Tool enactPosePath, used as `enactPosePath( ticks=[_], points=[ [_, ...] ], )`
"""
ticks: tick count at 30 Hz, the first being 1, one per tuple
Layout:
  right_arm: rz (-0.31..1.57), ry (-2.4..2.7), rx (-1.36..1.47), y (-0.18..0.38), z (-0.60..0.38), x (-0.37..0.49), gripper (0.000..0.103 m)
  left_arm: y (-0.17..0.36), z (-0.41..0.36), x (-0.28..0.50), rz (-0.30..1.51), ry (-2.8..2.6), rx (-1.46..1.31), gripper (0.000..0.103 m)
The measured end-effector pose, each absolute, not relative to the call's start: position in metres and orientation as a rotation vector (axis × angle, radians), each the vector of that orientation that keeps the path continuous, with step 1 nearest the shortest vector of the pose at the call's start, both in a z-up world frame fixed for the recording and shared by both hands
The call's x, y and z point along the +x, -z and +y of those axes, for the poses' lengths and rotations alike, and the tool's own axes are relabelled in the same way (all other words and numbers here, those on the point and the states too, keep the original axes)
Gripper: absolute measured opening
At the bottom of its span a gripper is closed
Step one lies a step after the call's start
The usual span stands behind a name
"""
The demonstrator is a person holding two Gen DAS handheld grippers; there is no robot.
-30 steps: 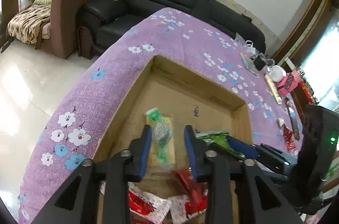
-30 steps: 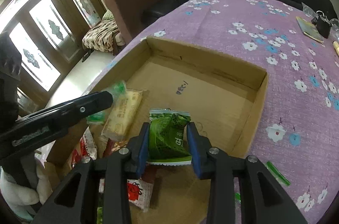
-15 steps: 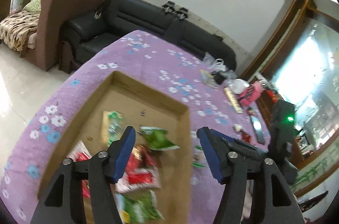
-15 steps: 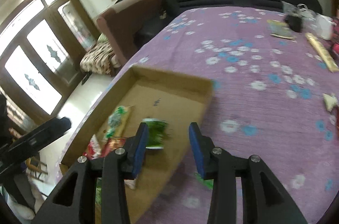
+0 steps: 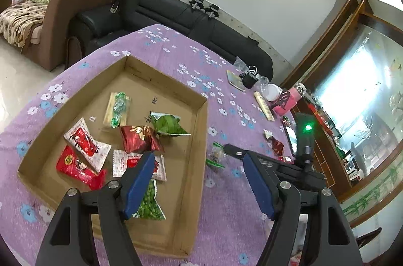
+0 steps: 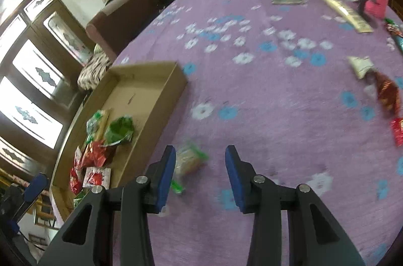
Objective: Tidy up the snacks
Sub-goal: 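Grasp a red foil candy bag with the right gripper while the left grasps a clear green-ended candy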
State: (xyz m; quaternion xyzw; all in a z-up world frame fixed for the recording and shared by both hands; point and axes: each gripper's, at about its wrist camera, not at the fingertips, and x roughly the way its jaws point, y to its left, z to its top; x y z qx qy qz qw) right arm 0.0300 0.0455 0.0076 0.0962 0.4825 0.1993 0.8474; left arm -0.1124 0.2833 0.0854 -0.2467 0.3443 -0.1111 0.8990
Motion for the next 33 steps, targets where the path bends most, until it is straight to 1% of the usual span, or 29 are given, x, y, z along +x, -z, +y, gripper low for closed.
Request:
enactPosePath(
  ticks=[4,5,6,12,16,18,21,23,27,30,33],
  points=[
    [1.041,-0.399,0.155,0.005,0.072,0.03,0.04,-0.086,0.28,-0.118,0.711,0.233,-0.506,0.076],
    [1.019,-0.382,0.129,0.004,0.077,0.029,0.034,-0.086,0.279,-0.119,0.712,0.235,-0.505,0.076],
    [1.022,-0.377,0.107,0.004,0.079,0.029,0.029,-0.086,0.279,-0.119,0.713,0.238,-0.504,0.076],
    [1.005,-0.33,0.099,-0.004,0.056,0.014,0.027,-0.083,0.27,-0.12,0.724,0.272,-0.5,0.076],
    [1.028,-0.334,0.12,-0.006,0.026,-0.003,0.028,-0.081,0.257,-0.117,0.74,0.306,-0.488,0.076],
    [1.045,-0.356,0.151,-0.005,0.01,-0.009,0.029,-0.079,0.248,-0.115,0.754,0.324,-0.478,0.076],
    [1.02,-0.399,0.219,-0.014,-0.021,-0.016,0.039,-0.079,0.237,-0.115,0.766,0.347,-0.455,0.076],
    [0.963,-0.362,0.243,-0.027,-0.051,-0.017,0.046,-0.079,0.232,-0.116,0.77,0.356,-0.44,0.076],
    [0.893,-0.204,0.297,-0.038,-0.119,-0.012,0.047,-0.077,0.218,-0.116,0.79,0.373,-0.425,0.076],
    [0.874,-0.096,0.382,-0.035,-0.167,-0.006,0.047,-0.072,0.205,-0.112,0.815,0.389,-0.413,0.076],
    [0.857,-0.05,0.424,-0.029,-0.195,0.002,0.047,-0.067,0.19,-0.11,0.841,0.407,-0.387,0.076]
  ],
)
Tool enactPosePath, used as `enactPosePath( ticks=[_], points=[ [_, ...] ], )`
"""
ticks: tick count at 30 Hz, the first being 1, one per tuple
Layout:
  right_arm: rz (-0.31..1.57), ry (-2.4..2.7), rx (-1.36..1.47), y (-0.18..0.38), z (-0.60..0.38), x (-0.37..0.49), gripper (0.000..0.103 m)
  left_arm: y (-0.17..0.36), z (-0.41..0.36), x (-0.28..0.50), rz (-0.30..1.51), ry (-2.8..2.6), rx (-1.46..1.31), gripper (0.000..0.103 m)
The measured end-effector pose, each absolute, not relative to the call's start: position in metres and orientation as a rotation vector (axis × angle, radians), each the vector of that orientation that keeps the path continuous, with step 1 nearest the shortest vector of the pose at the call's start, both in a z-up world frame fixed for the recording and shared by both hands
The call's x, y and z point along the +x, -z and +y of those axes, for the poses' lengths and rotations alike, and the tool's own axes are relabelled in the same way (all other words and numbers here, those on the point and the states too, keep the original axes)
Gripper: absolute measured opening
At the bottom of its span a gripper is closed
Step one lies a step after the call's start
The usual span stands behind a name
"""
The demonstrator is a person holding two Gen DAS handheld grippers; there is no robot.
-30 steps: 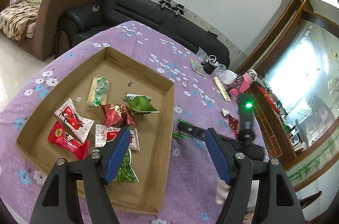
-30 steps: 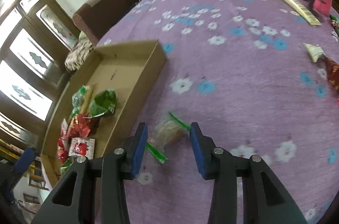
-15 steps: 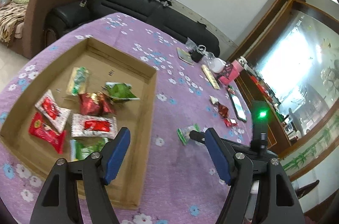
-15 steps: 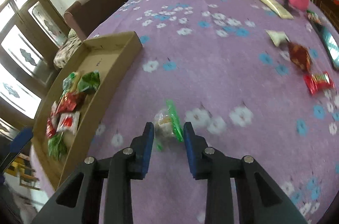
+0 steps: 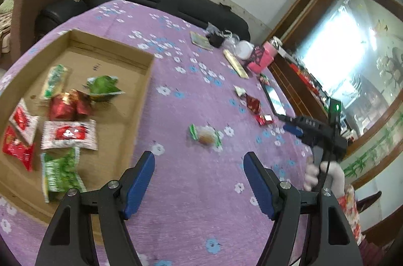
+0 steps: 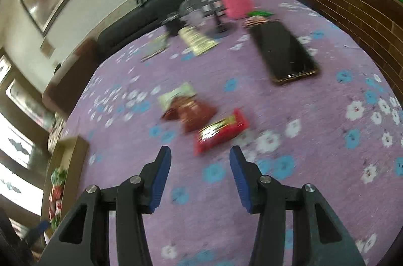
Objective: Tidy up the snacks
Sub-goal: 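Grasp a red foil candy bag with the right gripper while the left grasps a clear green-ended candy, then carry the foil bag and clear candy into the box and open both grippers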
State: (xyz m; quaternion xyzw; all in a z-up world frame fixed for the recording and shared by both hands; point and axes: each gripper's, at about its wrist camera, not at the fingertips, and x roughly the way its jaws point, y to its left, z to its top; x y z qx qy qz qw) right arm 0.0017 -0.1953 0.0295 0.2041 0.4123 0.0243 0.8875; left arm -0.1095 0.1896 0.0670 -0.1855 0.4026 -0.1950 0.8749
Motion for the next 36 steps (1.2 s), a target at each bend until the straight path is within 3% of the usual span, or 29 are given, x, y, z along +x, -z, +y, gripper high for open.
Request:
enactPosePath(
  ticks=[4,7,18,19,20,21,22,35,36],
  points=[
    [0.841,-0.071,0.408,-0.026,-0.199,0.025,0.05,-0.063,0.17,-0.107,0.872,0.423,-0.349,0.076],
    [0.818,-0.069,0.332,-0.024,-0.186,0.046,0.067,-0.06,0.157,-0.107,0.888,0.422,-0.311,0.076],
    [0.853,-0.101,0.147,0.004,-0.149,0.095,0.069,-0.045,0.128,-0.088,0.952,0.38,-0.189,0.078],
    [0.867,-0.107,0.147,0.007,-0.149,0.096,0.064,-0.043,0.126,-0.084,0.955,0.376,-0.185,0.078],
    [0.877,-0.119,0.155,0.009,-0.15,0.096,0.047,-0.04,0.123,-0.08,0.96,0.372,-0.18,0.078],
    [0.873,-0.121,0.159,0.008,-0.151,0.095,0.037,-0.038,0.121,-0.076,0.964,0.368,-0.174,0.078],
    [0.881,-0.133,0.168,0.009,-0.153,0.096,0.034,-0.036,0.117,-0.072,0.968,0.366,-0.165,0.078],
    [0.834,-0.178,0.295,-0.005,-0.171,0.081,0.032,-0.011,0.071,-0.019,0.981,0.346,0.015,0.078],
    [0.834,-0.18,0.3,-0.006,-0.171,0.081,0.032,-0.01,0.07,-0.02,0.98,0.343,0.028,0.073]
  ],
)
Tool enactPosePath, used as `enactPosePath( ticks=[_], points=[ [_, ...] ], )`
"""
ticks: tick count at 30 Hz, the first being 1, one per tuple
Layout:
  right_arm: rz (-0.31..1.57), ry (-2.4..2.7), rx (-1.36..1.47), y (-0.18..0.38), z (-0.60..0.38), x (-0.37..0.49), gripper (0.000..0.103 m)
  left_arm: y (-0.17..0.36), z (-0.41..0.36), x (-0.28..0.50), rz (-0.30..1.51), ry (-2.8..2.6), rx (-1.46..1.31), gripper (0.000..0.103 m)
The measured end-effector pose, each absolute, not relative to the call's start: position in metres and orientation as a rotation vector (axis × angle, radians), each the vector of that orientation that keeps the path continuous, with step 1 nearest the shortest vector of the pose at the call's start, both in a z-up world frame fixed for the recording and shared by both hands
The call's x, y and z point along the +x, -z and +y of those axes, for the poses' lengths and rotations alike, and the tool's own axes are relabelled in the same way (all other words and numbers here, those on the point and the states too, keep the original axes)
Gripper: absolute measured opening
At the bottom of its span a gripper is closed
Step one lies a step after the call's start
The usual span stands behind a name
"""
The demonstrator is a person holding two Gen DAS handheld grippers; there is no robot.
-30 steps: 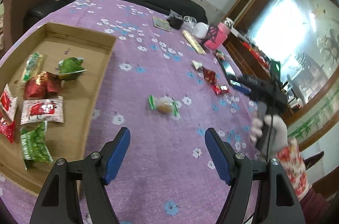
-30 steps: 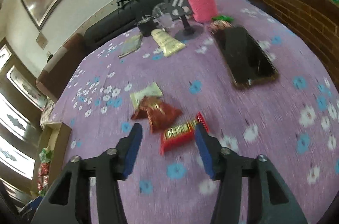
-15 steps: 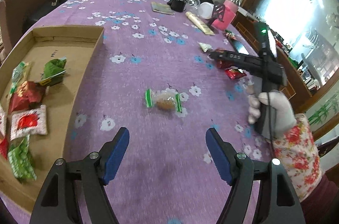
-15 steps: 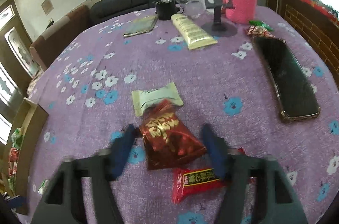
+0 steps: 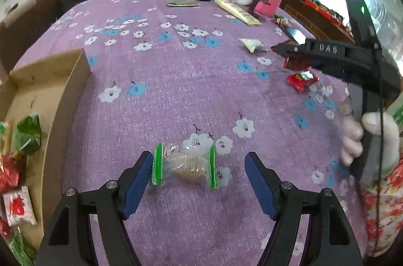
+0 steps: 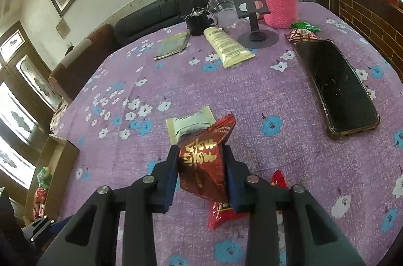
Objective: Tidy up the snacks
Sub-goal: 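Carry the foil bag and clear candy into the box and open both grippers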
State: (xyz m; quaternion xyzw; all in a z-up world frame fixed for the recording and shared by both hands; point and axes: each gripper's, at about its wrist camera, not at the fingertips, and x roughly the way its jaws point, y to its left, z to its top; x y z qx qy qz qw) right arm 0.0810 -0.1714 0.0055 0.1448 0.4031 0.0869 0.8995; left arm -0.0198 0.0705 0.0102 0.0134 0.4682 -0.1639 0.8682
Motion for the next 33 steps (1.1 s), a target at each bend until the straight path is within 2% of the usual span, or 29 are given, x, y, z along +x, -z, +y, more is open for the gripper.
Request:
enactPosePath(
  ticks=[1,2,12,22,33],
  points=[
    [0.834,-0.182,0.305,-0.006,-0.171,0.081,0.032,-0.011,0.07,-0.022,0.966,0.337,0.041,0.056],
    [0.833,-0.182,0.309,-0.006,-0.172,0.081,0.032,-0.011,0.071,-0.022,0.961,0.332,0.05,0.049],
    [0.793,-0.187,0.283,-0.012,-0.163,0.072,0.032,-0.031,0.114,-0.033,0.923,0.325,-0.131,0.047],
    [0.787,-0.245,0.219,-0.022,-0.12,0.054,0.032,-0.078,0.218,-0.079,0.784,0.202,-0.302,0.047],
    [0.816,-0.498,0.13,-0.054,0.005,0.019,0.032,-0.058,0.306,-0.106,0.757,0.063,-0.47,0.048]
  ],
)
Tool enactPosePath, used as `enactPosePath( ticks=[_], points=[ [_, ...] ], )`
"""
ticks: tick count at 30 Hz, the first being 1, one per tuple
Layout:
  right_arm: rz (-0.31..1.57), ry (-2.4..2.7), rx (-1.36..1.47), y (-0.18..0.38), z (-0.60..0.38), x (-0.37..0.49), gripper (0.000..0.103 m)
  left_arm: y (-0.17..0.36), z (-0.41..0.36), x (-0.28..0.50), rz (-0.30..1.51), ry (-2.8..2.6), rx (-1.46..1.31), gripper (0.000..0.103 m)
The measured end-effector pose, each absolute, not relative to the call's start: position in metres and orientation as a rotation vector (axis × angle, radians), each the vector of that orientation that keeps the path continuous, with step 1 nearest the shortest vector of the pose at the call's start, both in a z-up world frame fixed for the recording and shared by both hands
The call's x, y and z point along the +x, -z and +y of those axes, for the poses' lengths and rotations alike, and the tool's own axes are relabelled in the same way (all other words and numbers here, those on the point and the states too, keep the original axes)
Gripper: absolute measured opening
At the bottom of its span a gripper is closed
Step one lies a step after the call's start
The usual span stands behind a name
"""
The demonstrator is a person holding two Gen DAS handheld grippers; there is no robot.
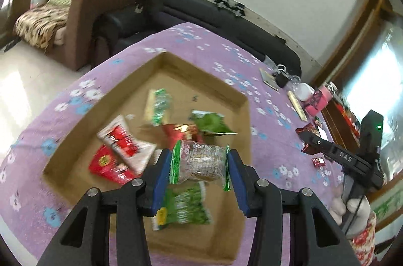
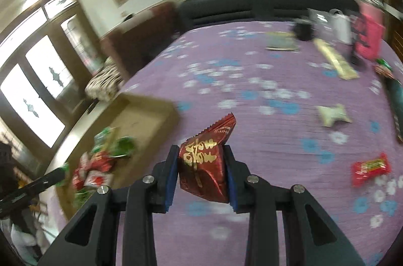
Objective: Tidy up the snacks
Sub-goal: 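Carry the foil bag and clear candy into the box and open both grippers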
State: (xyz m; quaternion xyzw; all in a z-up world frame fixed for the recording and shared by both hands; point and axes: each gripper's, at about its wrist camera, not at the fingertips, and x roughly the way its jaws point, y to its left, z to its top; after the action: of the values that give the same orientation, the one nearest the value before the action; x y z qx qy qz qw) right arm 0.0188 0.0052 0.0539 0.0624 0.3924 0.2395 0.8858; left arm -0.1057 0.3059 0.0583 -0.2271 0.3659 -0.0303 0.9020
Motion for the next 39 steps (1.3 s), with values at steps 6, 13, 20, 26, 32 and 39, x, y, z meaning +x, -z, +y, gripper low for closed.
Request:
enactPosePath(
  ticks=[6,13,20,26,32,39],
  points=[
    [0.848,-0.602,0.058,-0.055,0.076,0.004,0.032,-0.046,0.326,-0.11,0.759,0.034,-0.514,0.049],
    [0.893,-0.641,-0.031,-0.041,0.139,-0.007,0.033,-0.042,0.341,-0.12,0.739,0.058,-0.564,0.055],
    [0.918,-0.635,-0.082,-0.029,0.165,-0.004,0.033,-0.05,0.352,-0.134,0.697,0.067,-0.581,0.066],
    [0.92,-0.61,-0.089,-0.024,0.171,-0.003,0.034,-0.057,0.353,-0.142,0.673,0.069,-0.574,0.07],
    [0.888,-0.588,-0.039,-0.034,0.159,-0.001,0.045,-0.062,0.349,-0.147,0.665,0.075,-0.566,0.072],
    [0.857,-0.565,0.01,-0.05,0.131,-0.007,0.047,-0.068,0.331,-0.15,0.67,0.09,-0.523,0.074]
  ],
)
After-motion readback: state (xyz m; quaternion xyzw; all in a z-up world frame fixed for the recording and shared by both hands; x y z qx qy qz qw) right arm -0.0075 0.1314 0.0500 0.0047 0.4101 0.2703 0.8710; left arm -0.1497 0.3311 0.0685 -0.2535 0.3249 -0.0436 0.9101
